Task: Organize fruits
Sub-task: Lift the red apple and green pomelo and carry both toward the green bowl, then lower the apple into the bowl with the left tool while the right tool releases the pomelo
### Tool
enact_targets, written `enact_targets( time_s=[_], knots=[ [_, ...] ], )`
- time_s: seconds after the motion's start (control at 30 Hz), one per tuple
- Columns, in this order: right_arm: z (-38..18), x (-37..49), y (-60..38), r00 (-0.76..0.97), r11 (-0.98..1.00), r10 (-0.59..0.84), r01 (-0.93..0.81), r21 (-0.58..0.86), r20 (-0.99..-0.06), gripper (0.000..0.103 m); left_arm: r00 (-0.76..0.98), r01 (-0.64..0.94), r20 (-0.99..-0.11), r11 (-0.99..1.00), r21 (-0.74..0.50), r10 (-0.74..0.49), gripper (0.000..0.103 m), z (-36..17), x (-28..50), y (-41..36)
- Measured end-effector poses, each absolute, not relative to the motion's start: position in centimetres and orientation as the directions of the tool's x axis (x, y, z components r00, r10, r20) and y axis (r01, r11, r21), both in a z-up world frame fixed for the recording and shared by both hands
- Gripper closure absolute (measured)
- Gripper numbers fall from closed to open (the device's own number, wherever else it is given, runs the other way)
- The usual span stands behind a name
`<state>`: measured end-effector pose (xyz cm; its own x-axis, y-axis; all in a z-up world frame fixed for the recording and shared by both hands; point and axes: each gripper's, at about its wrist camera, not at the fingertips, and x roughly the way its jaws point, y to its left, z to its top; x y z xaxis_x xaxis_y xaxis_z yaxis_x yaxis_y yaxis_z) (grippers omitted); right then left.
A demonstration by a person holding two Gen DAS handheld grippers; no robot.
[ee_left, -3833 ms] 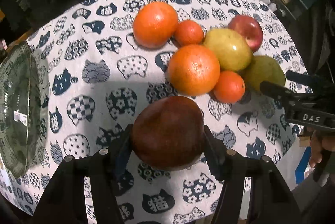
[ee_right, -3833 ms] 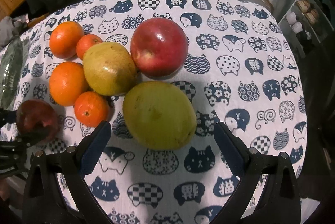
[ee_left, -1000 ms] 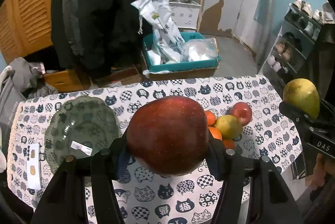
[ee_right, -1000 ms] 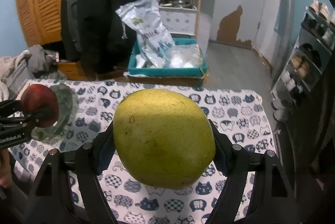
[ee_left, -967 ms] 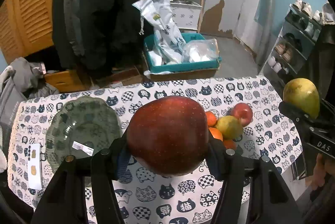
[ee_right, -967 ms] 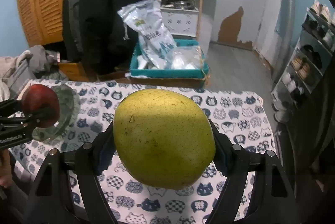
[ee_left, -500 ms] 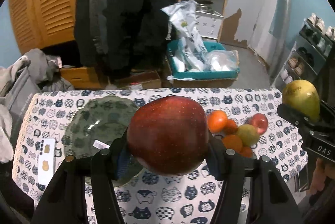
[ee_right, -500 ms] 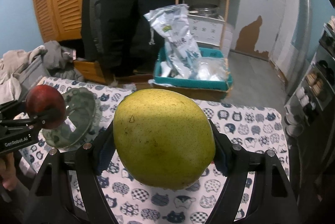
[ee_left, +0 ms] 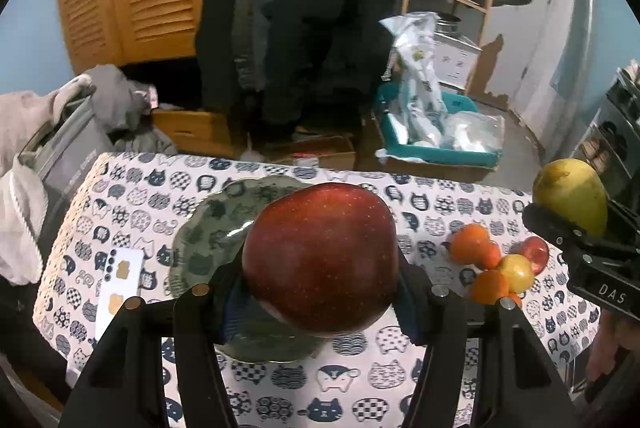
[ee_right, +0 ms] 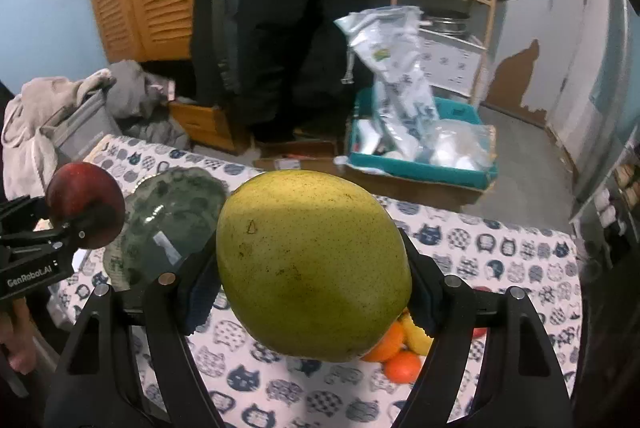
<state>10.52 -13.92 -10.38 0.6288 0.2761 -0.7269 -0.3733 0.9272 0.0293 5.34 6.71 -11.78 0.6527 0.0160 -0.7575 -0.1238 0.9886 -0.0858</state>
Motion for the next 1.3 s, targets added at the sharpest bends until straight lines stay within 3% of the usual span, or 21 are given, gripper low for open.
enact_targets(
  time_s=[0.73, 1.3],
  knots=[
    [-16.0, 14.6, -1.5, 0.467, 0.861, 0.361, -0.499, 0.096, -0.807, 0.025, 0.502, -0.265, -0.862, 0.962, -0.068, 0.077, 0.041, -19.4, 7.6, 14.8],
    [-20.6, 15.8, 1.8, 0.371, 0.845, 0.346, -0.523, 0.114, -0.862, 0.025, 0.361, -0.298, -0.932, 0.951, -0.081, 0.034, 0.041, -26.2, 9.5, 16.2]
  ],
)
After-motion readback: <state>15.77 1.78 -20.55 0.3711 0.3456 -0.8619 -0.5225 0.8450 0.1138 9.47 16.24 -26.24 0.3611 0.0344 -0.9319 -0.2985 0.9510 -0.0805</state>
